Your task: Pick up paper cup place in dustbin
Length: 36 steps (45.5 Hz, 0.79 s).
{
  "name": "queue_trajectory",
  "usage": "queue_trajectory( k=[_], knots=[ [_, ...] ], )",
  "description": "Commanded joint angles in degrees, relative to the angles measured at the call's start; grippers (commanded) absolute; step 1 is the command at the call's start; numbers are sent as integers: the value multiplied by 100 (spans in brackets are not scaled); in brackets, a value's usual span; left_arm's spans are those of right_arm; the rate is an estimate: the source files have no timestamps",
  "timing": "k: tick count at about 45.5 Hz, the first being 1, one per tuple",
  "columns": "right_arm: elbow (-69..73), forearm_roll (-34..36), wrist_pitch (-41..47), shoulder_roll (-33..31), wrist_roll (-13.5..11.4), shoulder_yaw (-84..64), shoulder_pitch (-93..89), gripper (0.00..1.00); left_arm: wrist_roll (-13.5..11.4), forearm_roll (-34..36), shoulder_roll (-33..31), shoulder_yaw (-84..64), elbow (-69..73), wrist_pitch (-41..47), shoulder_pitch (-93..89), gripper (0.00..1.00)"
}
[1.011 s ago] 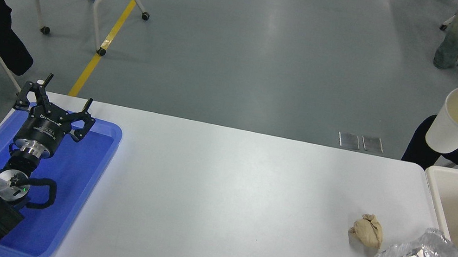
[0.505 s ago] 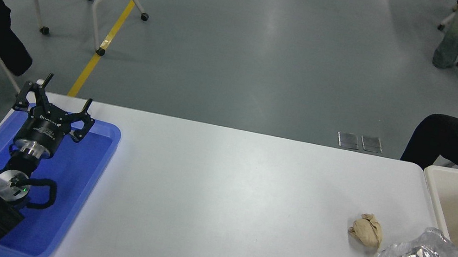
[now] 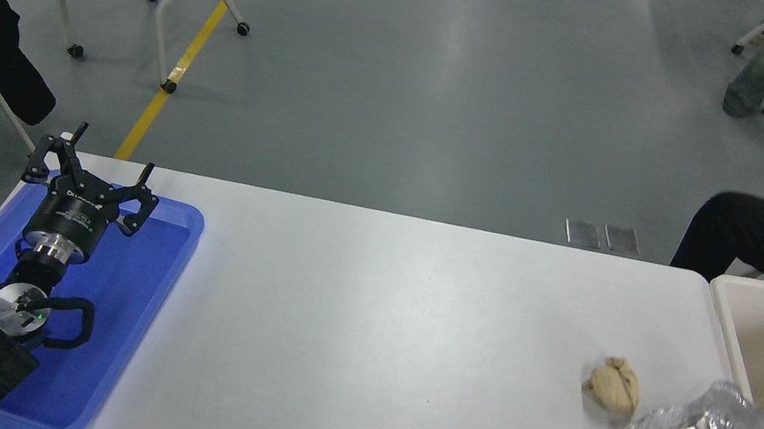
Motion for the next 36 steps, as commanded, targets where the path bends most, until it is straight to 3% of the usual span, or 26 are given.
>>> queue_trajectory(
  k=[1,20,21,22,24,36],
  knots=[
    [-665,409,-331,734,49,405,-956,0,-1,0,0,1,16,0,1,100],
    [-656,489,-437,1033,49,423,-1053,0,-1,0,0,1,-2,0,1,100],
    [-656,489,-428,1033,49,423,-1044,6,-1,0,0,-8,-2,0,1,100],
    [-656,489,-428,1024,49,423,-1036,23,-1,0,0,0,-2,0,1,100],
    [-656,489,-419,1024,49,423,-1009,100,-1,0,0,1,-2,0,1,100],
    [-542,489,-340,963,57,405,-808,100,-1,0,0,1,-2,0,-8,100]
  ],
)
